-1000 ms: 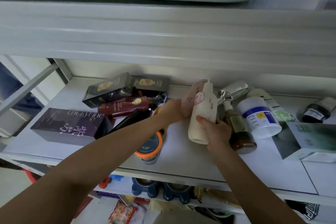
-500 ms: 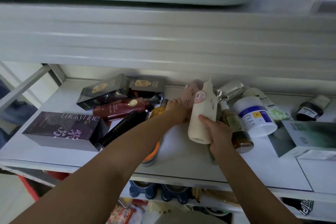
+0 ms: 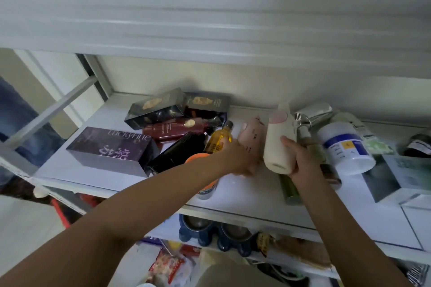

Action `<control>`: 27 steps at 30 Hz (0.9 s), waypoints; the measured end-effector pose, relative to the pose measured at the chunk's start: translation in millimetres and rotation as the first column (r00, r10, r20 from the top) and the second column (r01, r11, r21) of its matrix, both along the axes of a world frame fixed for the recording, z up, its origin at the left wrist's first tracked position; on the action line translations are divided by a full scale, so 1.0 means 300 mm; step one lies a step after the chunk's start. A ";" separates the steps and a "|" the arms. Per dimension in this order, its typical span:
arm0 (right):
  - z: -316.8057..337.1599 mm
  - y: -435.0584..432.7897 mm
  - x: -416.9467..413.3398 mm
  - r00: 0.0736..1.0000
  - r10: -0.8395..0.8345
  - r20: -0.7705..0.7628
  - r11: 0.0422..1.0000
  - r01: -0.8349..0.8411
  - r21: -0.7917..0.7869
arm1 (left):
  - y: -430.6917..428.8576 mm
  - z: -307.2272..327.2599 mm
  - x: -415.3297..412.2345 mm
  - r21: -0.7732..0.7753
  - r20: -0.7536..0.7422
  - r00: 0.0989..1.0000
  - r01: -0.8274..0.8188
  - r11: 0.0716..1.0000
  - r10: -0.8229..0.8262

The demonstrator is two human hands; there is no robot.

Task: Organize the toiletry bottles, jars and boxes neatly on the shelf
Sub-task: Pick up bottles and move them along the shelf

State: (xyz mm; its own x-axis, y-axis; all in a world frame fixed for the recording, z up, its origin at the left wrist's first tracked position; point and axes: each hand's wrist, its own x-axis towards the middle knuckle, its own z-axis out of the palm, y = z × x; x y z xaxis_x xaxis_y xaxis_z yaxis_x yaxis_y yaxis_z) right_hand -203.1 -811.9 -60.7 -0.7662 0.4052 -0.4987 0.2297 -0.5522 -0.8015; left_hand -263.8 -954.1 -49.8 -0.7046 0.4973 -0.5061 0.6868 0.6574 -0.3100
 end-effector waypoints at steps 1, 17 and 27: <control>0.000 -0.004 -0.001 1.000 -0.001 0.016 1.000 0.000 0.029 | -0.003 0.011 0.018 -0.003 0.025 1.000 -0.003 1.000 0.003; -0.009 -0.119 0.039 0.980 0.095 0.173 0.735 -0.186 0.652 | -0.037 0.116 0.034 0.395 0.125 0.985 -0.158 0.905 0.117; -0.080 -0.091 0.148 0.974 -0.030 0.224 0.029 -0.223 0.974 | 0.062 0.050 0.077 0.763 0.233 0.971 -0.214 0.610 0.050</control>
